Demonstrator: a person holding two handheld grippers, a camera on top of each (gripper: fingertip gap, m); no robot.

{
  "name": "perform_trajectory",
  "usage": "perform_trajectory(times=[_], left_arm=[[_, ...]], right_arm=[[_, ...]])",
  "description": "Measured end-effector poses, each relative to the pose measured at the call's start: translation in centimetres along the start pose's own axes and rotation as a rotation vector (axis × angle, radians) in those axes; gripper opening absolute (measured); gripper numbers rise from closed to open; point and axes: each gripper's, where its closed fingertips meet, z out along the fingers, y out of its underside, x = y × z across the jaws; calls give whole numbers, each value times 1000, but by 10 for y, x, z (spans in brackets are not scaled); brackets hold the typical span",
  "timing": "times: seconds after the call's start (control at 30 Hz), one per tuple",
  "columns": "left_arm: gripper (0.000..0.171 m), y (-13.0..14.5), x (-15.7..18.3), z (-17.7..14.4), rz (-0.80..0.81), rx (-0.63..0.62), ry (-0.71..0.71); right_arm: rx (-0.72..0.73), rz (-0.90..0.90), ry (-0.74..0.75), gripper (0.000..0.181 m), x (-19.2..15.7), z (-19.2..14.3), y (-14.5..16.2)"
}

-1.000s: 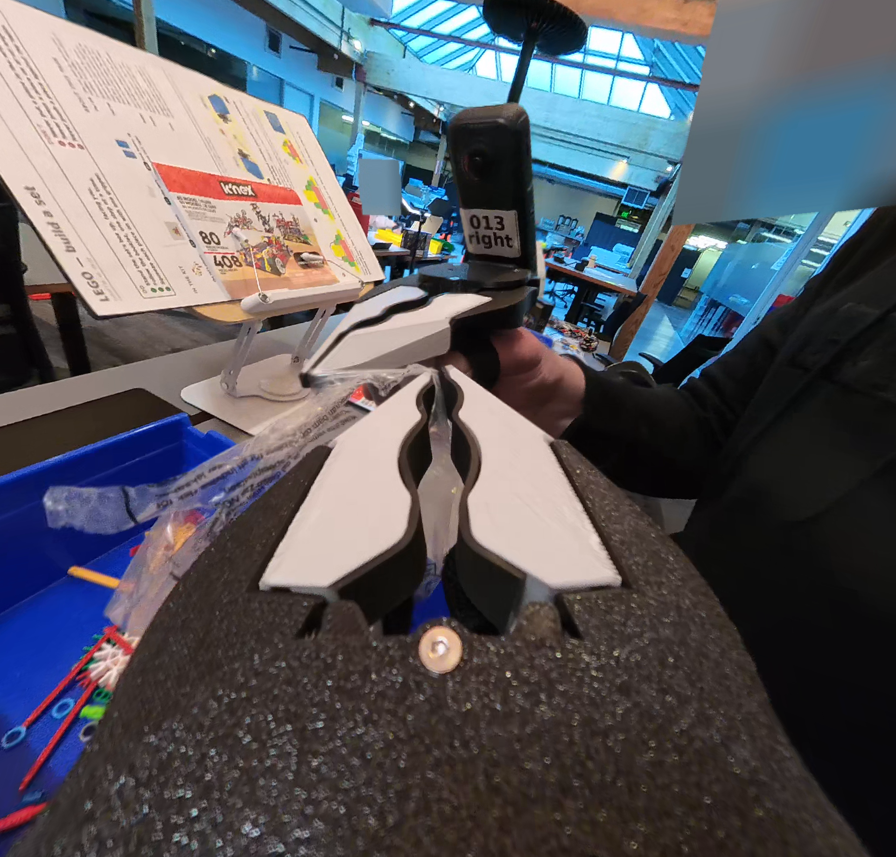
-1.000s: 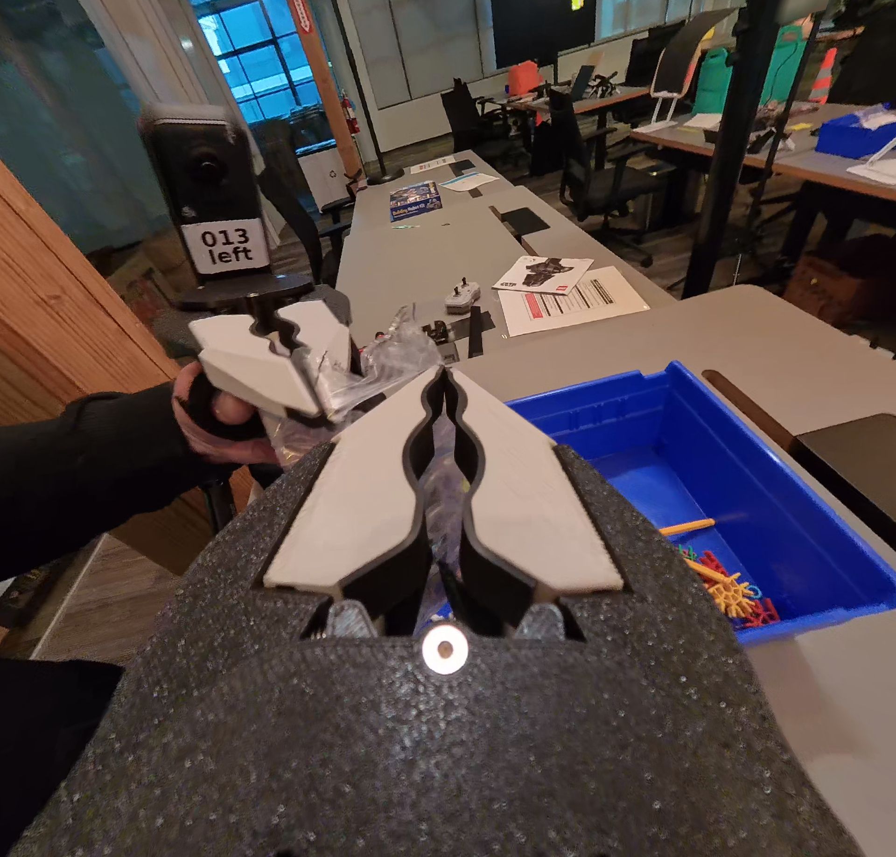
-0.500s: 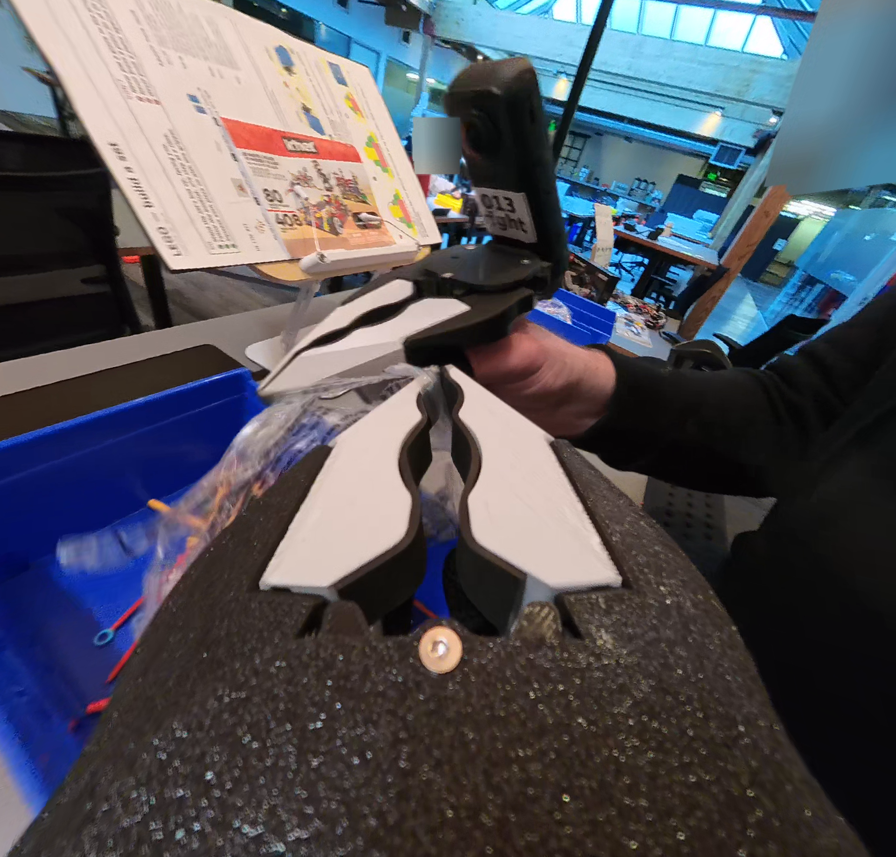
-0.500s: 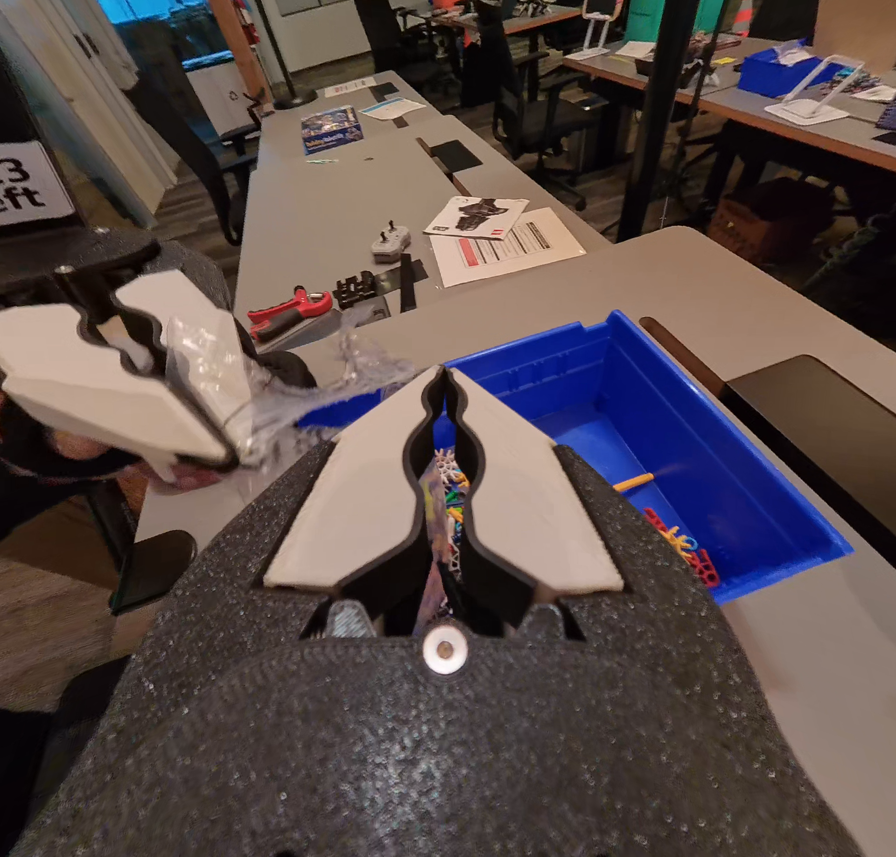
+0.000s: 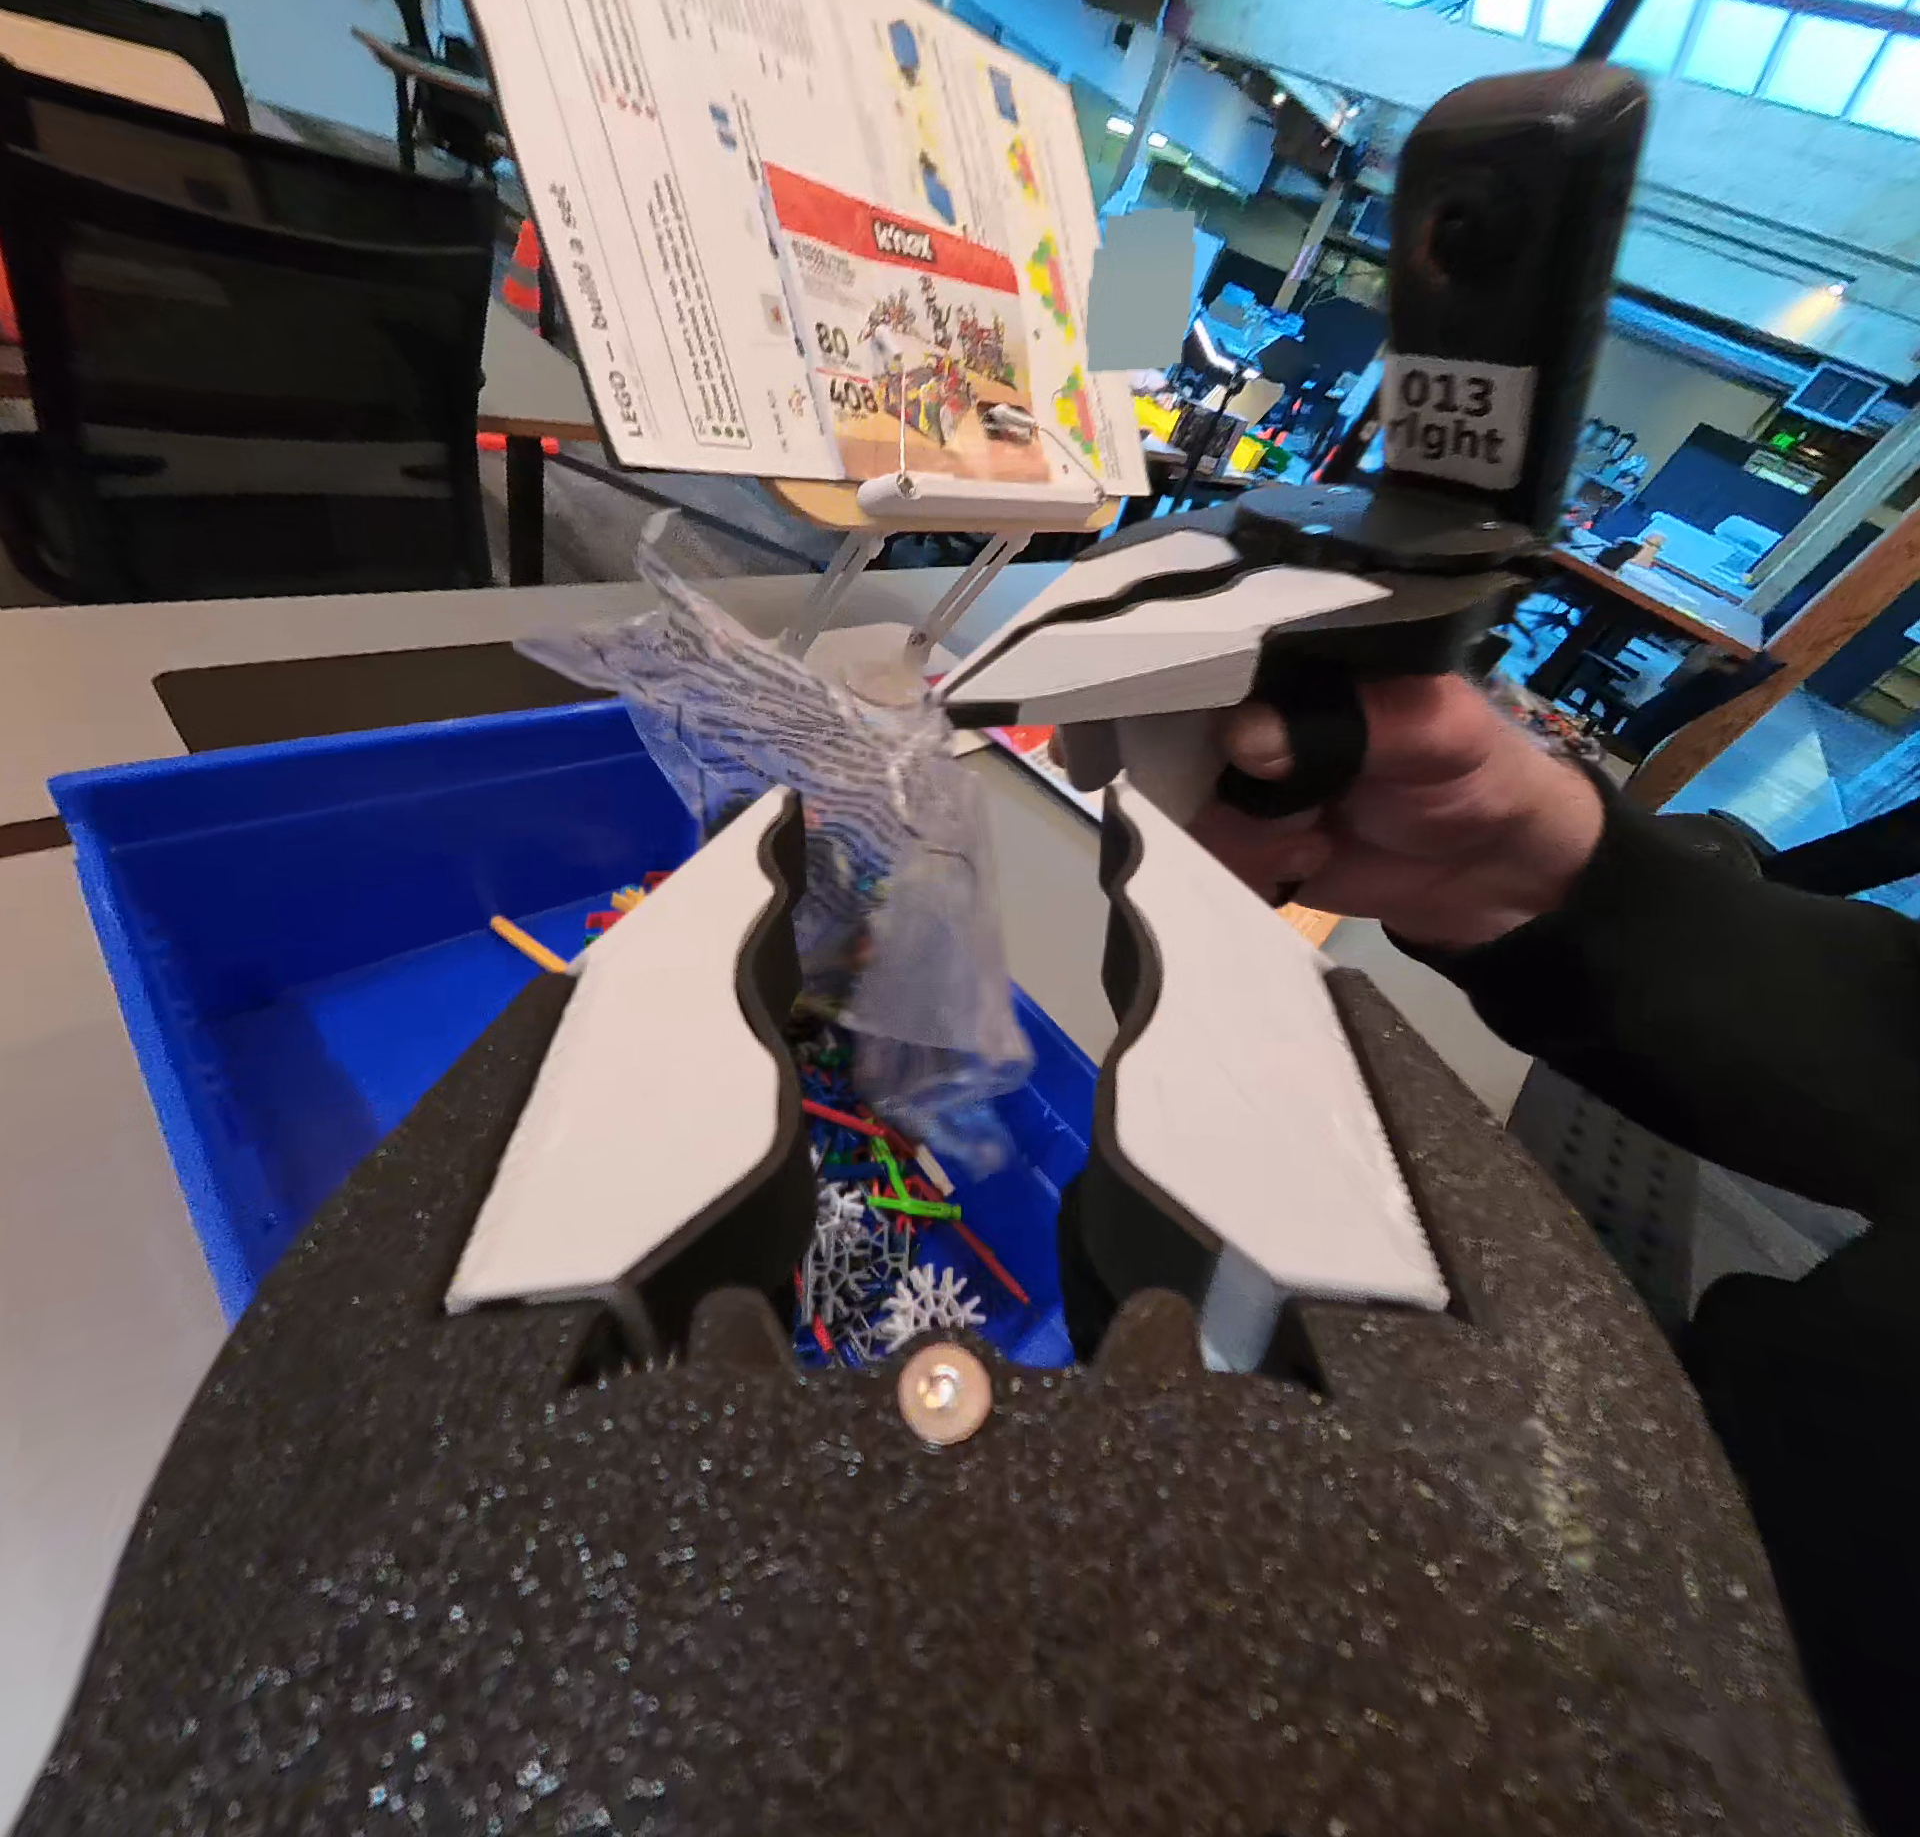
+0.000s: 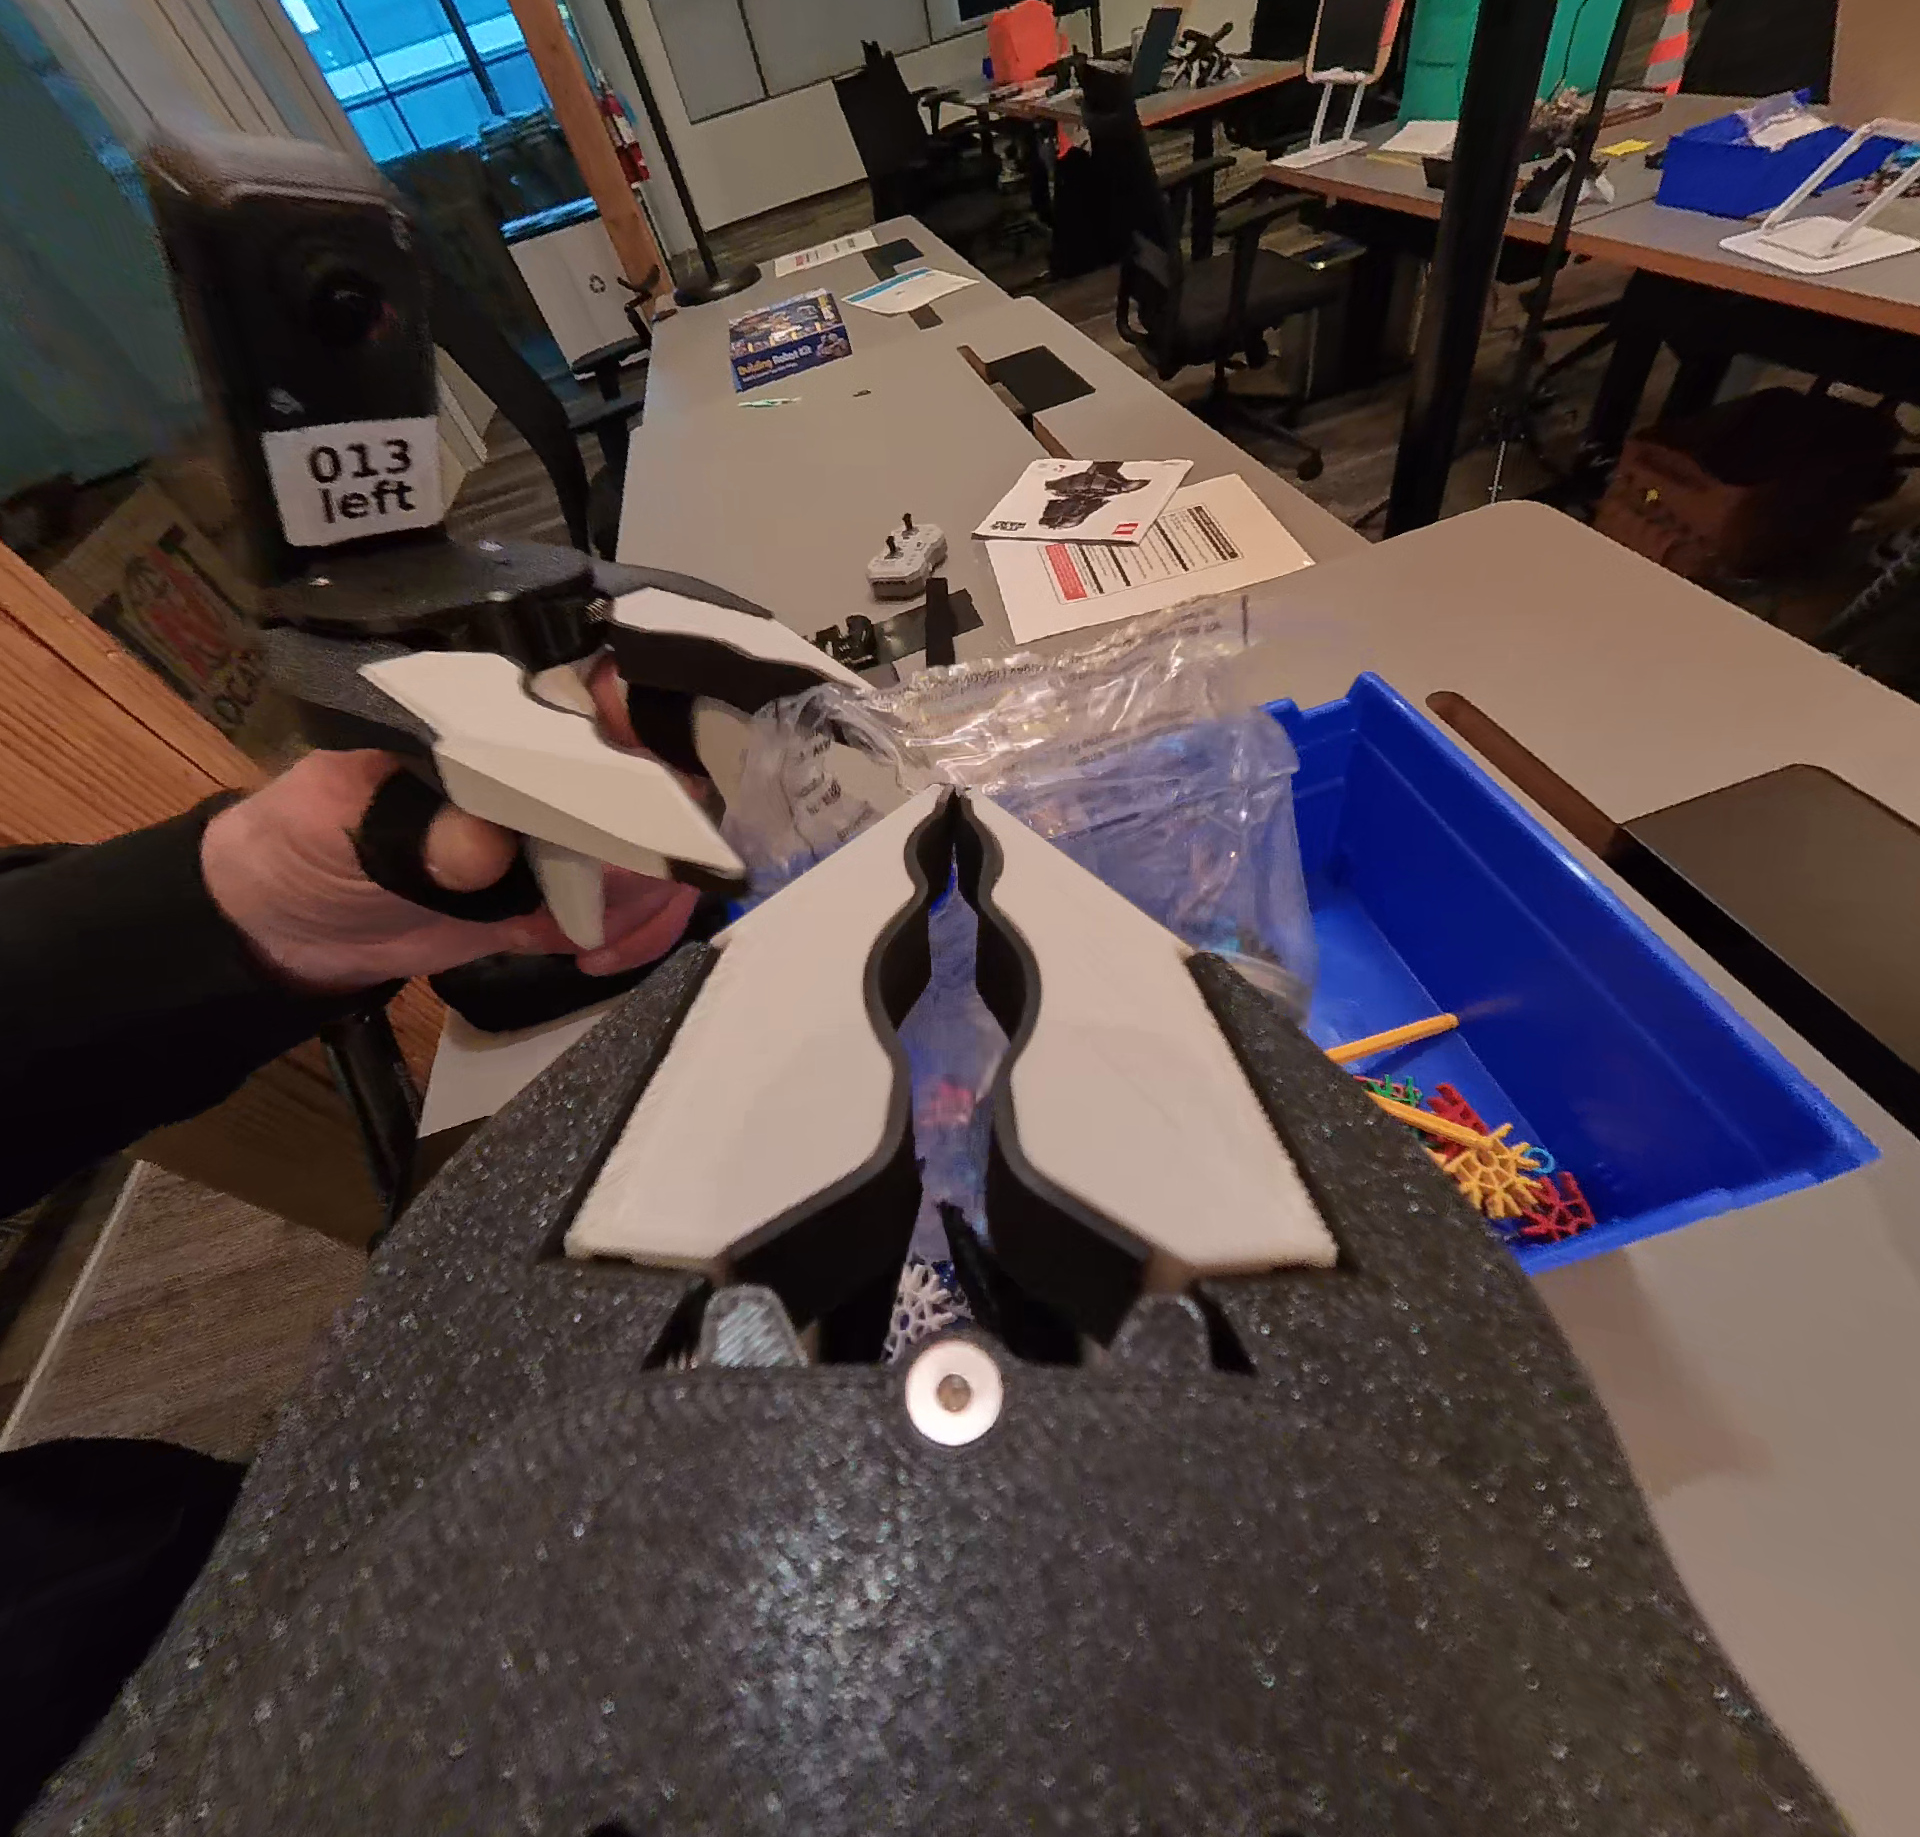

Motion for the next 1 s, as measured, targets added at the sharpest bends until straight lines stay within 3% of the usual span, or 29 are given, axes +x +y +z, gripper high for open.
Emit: perform_trajectory(times=[0.13,0.23,0.43,0.73,1.0], left_arm=[[37,4,3,12,10,-4,-16],[24,-4,7,14,-48,62,38],[2,-6,20,15,-30,67,113],[0,-13,30,15,-67,90,190],[0,-15,27,12,-56,93,189]], right_arm=[[12,32,-50,0,-8,-3,-2],[28,82,-114,0,-17,-6,-3],[53,165,-207,0,-22,-13,-5],[98,260,-315,0,-23,-24,-10],[120,261,-299,0,-16,-32,-10]])
